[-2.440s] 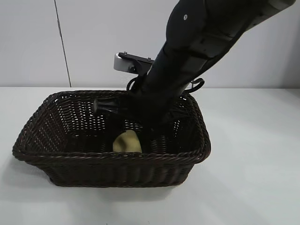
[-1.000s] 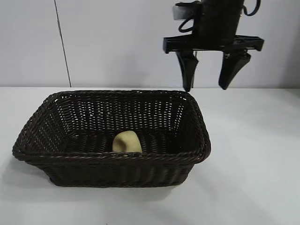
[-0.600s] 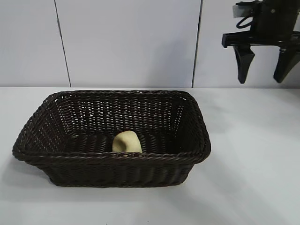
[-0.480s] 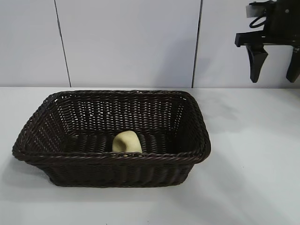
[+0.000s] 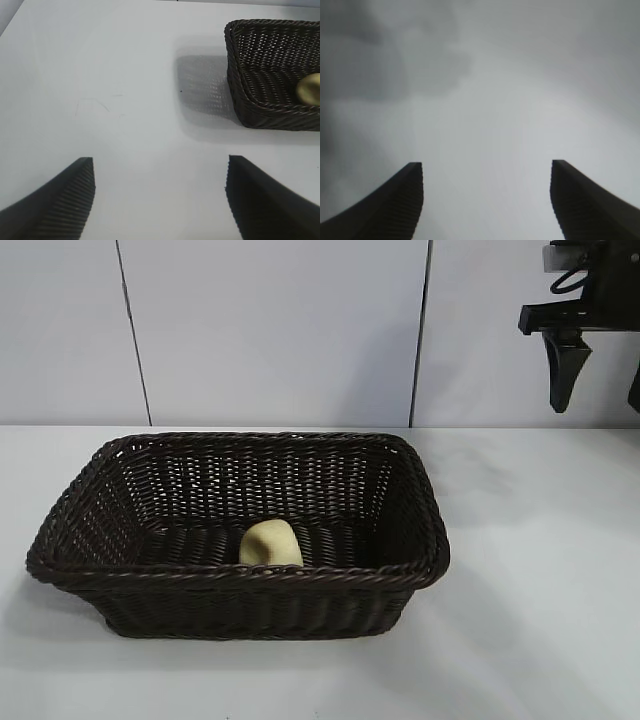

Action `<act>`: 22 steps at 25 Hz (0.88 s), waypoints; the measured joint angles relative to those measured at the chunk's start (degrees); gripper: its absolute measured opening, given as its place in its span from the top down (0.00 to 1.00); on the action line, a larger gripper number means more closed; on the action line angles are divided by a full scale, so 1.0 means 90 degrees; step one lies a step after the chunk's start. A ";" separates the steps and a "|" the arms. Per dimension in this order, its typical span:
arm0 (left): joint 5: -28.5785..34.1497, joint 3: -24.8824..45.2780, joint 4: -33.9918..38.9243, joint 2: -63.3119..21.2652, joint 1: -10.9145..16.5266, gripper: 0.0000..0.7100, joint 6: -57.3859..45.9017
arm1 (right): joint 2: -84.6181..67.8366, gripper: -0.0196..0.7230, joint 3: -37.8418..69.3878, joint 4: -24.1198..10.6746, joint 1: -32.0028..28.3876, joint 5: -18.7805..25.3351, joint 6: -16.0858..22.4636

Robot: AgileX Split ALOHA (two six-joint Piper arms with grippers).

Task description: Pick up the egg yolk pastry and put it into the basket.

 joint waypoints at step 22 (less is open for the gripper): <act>0.0000 0.0000 0.0000 0.0000 0.0000 0.25 0.0000 | -0.5568 0.28 0.6097 0.0220 0.0000 -0.0362 -0.0165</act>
